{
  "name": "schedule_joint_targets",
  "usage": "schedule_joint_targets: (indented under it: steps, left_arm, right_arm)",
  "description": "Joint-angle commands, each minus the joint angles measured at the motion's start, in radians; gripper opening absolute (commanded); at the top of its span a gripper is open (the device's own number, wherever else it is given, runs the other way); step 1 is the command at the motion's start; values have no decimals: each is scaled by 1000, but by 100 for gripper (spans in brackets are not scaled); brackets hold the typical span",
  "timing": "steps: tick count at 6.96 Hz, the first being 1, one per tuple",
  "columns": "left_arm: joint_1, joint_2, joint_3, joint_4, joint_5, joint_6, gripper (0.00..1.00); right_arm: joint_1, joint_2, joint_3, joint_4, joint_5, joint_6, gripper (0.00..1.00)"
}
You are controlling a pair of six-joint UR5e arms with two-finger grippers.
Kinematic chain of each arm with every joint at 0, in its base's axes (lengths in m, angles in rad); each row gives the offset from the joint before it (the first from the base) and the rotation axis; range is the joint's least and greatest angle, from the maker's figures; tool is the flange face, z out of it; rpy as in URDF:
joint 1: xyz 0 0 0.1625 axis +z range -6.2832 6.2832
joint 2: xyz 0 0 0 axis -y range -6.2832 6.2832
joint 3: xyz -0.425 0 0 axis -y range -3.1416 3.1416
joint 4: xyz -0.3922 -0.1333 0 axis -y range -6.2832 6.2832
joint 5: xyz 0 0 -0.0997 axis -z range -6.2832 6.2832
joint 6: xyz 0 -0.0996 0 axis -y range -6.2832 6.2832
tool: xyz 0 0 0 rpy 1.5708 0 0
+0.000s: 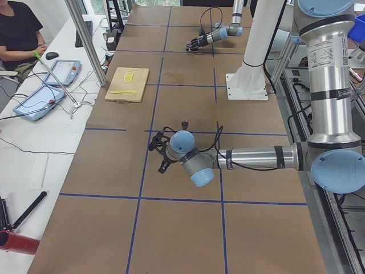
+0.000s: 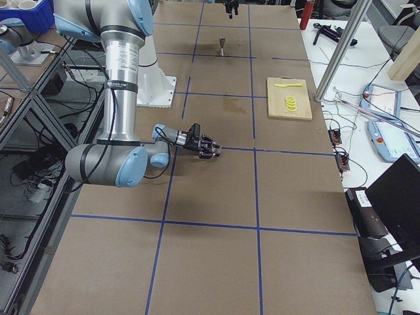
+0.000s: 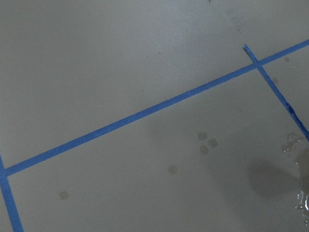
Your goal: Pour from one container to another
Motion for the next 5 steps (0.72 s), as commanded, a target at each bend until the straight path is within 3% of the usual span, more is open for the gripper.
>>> schedule_joint_targets:
  steps: [1,2,3,5]
  left_arm:
    - [0,0,-1,-2,43,0,100]
    - [0,0,-1,-3,43,0,100]
    - [0,0,-1,-3,45,1,100]
    - [0,2,-1,-6,45,1,100]
  right_arm:
    - [-5,2,-1,4,0,0,64]
    - [-6,2,0,5,0,0,85]
    - [-9,2,0,8,0,0,99]
    - [-12,2,6,10,0,0,100]
